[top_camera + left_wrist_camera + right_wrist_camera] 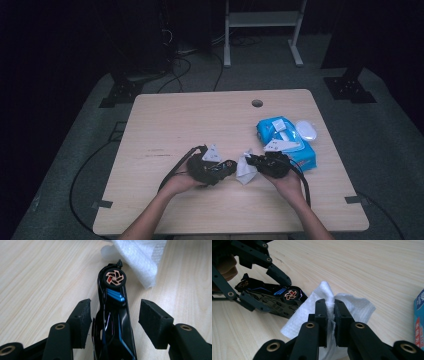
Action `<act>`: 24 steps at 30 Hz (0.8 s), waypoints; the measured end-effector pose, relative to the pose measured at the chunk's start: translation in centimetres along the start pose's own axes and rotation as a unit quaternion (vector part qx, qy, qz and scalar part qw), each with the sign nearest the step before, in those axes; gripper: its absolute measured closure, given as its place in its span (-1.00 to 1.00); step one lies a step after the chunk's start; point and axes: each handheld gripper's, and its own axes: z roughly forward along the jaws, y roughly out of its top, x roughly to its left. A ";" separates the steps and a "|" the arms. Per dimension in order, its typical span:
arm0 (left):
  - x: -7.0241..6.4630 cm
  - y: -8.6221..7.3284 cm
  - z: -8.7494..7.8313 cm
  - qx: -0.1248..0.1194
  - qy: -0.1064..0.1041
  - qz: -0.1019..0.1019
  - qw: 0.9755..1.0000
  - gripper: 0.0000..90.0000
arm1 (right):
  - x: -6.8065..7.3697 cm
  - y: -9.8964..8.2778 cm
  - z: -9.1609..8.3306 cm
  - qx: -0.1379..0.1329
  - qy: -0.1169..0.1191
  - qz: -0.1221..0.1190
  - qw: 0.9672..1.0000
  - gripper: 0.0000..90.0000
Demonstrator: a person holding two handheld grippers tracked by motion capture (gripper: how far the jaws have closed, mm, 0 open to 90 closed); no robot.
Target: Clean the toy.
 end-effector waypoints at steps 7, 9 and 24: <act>0.2 1.7 1.3 0.042 -0.013 0.010 0.999 0.02 | -0.2 -0.2 0.2 0.004 0.001 0.004 1.000 0.83; 0.4 1.8 1.7 0.061 -0.007 0.012 0.998 0.04 | -0.2 -0.3 0.2 0.003 0.002 0.007 1.000 0.82; -0.4 2.3 1.4 0.053 0.006 0.040 0.998 0.38 | -0.7 -0.8 0.8 0.005 0.026 0.031 0.999 0.82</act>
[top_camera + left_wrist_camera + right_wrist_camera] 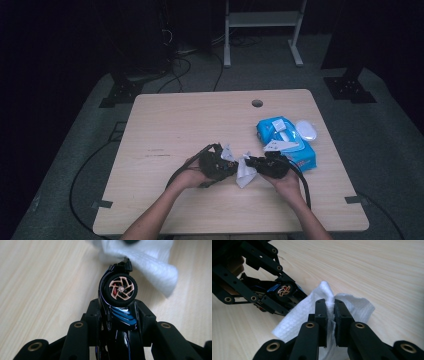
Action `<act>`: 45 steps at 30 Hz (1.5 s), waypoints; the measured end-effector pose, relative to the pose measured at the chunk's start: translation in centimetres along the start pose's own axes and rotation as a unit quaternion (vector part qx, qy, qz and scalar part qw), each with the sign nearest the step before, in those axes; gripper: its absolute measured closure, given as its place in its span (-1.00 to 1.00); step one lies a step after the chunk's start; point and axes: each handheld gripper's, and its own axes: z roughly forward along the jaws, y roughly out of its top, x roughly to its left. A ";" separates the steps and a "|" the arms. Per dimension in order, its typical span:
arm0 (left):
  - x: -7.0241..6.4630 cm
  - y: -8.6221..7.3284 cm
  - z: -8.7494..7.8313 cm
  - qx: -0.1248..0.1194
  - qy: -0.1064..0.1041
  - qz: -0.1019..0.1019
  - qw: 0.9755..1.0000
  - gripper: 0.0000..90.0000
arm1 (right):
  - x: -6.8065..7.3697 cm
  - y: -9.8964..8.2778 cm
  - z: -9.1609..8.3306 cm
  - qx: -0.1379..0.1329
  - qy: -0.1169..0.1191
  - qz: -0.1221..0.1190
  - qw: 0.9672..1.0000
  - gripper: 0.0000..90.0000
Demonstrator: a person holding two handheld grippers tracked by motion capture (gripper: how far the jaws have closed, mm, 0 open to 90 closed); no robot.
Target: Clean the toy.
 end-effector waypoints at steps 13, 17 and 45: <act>-1.4 0.5 -1.5 -0.041 0.016 0.039 0.998 0.39 | 2.0 2.1 -1.4 -0.045 0.049 -0.030 0.997 0.82; -1.3 0.5 -2.0 -0.053 0.013 0.037 0.998 0.39 | 0.6 1.2 -1.2 -0.031 0.035 -0.006 0.999 0.82; -1.1 1.3 -2.8 -0.087 0.020 0.031 0.996 0.40 | 4.1 3.9 -3.5 -0.086 0.031 -0.074 0.993 0.82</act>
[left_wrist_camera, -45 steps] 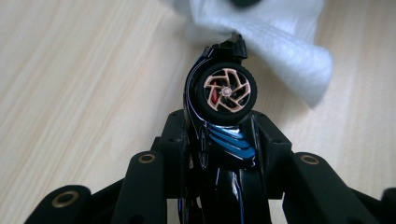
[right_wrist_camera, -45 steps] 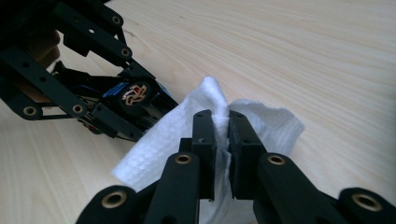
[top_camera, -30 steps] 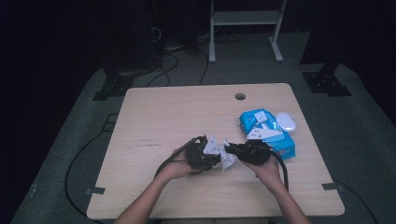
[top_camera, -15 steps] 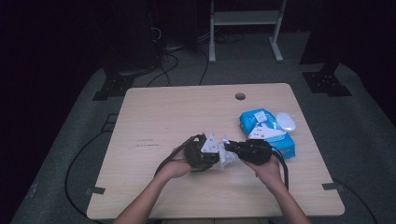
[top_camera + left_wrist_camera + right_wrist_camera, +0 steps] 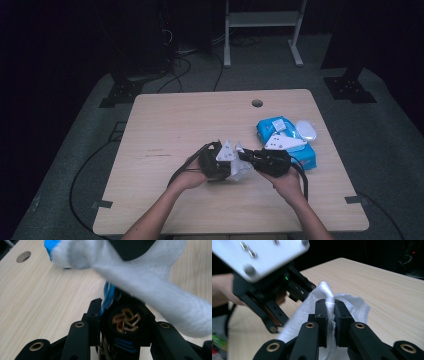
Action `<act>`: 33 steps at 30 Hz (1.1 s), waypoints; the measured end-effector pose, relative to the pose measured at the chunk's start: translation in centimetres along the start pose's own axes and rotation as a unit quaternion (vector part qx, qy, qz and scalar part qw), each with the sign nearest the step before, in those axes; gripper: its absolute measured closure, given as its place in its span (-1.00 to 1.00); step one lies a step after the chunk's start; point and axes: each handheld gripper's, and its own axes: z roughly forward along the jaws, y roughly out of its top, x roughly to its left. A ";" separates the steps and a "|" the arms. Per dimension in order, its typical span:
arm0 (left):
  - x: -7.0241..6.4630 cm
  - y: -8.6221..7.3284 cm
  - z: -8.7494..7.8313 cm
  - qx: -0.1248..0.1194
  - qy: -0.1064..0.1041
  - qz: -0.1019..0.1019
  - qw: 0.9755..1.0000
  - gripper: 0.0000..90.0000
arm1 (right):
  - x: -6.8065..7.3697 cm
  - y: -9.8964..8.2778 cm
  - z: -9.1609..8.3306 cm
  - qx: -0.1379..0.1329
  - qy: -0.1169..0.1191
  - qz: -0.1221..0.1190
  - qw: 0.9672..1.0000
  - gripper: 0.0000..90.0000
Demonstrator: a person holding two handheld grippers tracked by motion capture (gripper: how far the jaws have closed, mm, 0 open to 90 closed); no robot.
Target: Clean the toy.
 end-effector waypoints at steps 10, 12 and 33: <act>0.4 -0.2 -0.4 -0.007 0.002 -0.007 1.000 0.41 | -2.5 -2.5 0.5 0.038 -0.021 0.058 0.997 0.83; 0.5 -0.2 -0.5 -0.009 0.002 -0.007 1.000 0.41 | -2.4 -1.9 0.2 0.017 -0.009 0.063 0.998 0.83; 0.3 0.3 -0.4 -0.018 -0.002 -0.003 1.000 0.42 | -3.2 -4.8 2.5 0.068 0.003 0.112 0.991 0.83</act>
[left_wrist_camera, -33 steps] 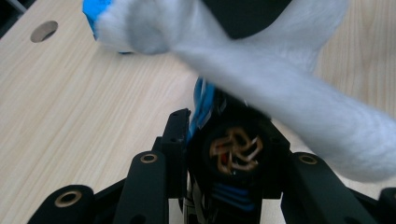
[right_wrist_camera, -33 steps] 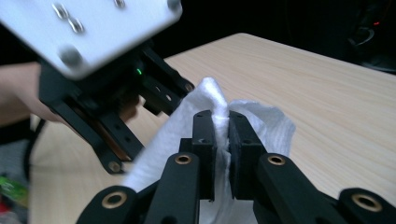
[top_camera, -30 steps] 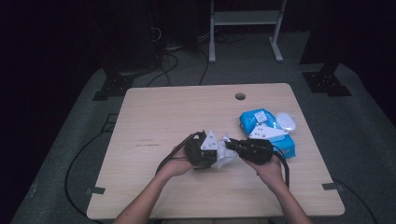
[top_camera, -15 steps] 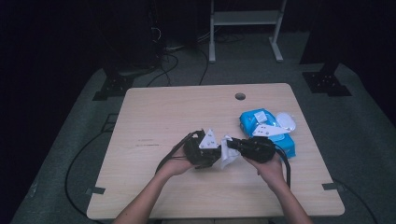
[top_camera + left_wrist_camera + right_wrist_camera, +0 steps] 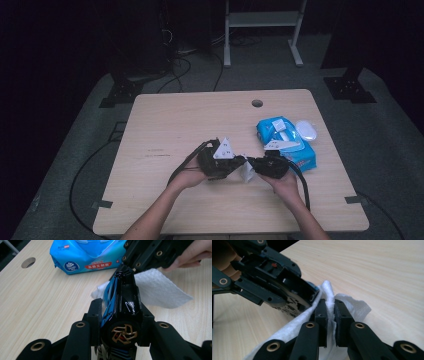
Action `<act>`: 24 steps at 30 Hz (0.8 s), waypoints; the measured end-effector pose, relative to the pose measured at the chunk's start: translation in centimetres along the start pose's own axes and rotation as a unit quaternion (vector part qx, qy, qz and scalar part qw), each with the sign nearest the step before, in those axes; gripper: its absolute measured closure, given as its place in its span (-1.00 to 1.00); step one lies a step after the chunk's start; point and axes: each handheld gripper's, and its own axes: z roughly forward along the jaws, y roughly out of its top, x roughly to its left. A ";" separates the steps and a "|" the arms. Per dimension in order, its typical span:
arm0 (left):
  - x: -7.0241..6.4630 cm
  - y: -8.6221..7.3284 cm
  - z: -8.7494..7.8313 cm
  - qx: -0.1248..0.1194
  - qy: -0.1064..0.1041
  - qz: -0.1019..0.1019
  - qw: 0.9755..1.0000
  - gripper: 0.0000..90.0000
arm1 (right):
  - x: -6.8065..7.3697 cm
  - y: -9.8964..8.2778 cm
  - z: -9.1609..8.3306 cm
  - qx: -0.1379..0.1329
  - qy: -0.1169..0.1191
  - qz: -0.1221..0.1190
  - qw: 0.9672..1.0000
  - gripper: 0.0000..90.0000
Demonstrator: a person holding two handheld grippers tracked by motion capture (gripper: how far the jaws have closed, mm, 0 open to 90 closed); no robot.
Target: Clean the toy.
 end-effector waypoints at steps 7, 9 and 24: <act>0.2 0.7 0.1 -0.029 0.000 -0.015 0.999 0.43 | -0.5 0.5 -1.5 -0.027 0.007 0.023 0.999 0.84; 0.2 1.0 0.2 -0.044 0.000 -0.021 0.999 0.43 | -0.6 0.6 -2.0 -0.034 0.006 0.026 0.999 0.84; 0.1 -0.3 -0.2 -0.067 -0.013 -0.044 0.997 0.41 | 0.6 2.8 -3.9 -0.070 0.016 0.005 0.997 0.84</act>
